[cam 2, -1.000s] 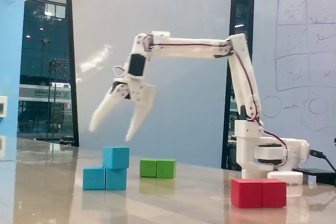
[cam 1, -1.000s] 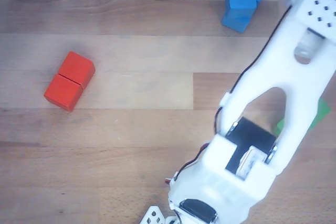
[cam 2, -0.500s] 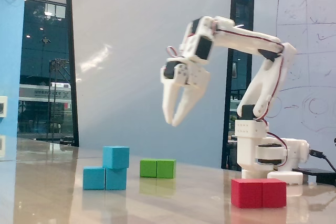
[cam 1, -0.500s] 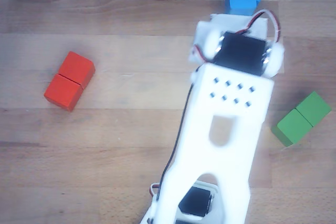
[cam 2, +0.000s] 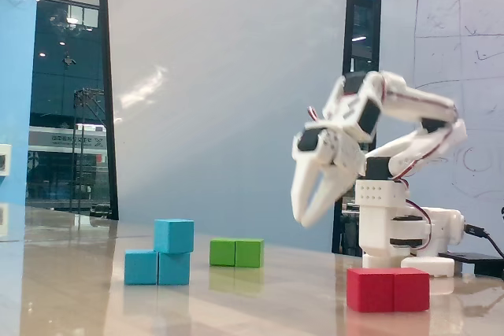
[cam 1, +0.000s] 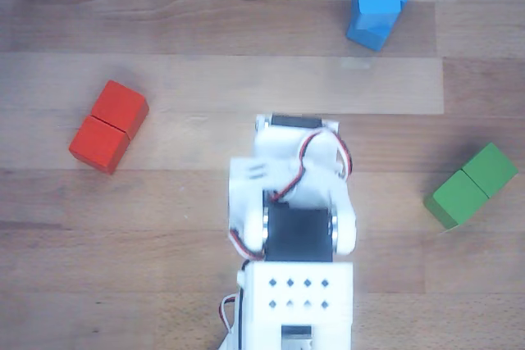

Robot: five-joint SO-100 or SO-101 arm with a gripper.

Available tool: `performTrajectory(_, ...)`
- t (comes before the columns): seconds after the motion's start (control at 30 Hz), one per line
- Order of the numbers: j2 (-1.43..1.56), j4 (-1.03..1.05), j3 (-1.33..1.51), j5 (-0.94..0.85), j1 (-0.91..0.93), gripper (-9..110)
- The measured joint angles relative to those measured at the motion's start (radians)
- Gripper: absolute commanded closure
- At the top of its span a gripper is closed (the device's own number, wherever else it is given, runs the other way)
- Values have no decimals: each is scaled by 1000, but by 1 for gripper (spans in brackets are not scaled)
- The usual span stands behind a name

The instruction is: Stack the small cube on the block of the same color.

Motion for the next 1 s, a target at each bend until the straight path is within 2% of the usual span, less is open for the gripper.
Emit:
performTrajectory(0.13, 199, -3, 152, 0, -5, 100)
performTrajectory(0.27, 314, -3, 186, 0, -5, 100)
performTrajectory(0.83, 354, -3, 279, 0, 77, 100)
performTrajectory(1.0, 497, 15, 316, 0, 78, 100)
